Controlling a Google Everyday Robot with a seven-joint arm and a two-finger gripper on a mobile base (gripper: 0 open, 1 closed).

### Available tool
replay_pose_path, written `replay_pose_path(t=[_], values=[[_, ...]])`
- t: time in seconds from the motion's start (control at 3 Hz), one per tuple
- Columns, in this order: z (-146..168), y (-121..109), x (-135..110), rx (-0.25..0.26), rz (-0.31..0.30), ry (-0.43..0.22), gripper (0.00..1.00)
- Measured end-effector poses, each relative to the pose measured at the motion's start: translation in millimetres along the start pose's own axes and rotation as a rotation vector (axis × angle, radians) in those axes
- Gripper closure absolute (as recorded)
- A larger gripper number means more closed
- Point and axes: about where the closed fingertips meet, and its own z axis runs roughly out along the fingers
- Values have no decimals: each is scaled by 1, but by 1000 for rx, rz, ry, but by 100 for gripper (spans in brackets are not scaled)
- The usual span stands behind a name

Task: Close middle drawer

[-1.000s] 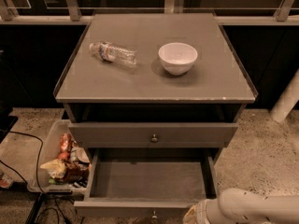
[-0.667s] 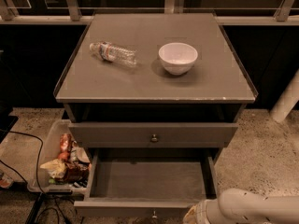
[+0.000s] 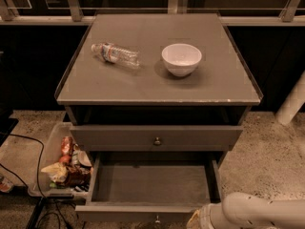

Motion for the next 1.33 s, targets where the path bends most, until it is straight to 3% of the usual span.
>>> replay_pose_path(t=[0.33,0.67,1.0,1.33], values=[[1,-1,-1,1,0,-2,12],[3,-10,-2,2,-6,-23,0],[3,-7,-2,2,-6,-23,17],[5,-36,-1,27,-1,-57,40]])
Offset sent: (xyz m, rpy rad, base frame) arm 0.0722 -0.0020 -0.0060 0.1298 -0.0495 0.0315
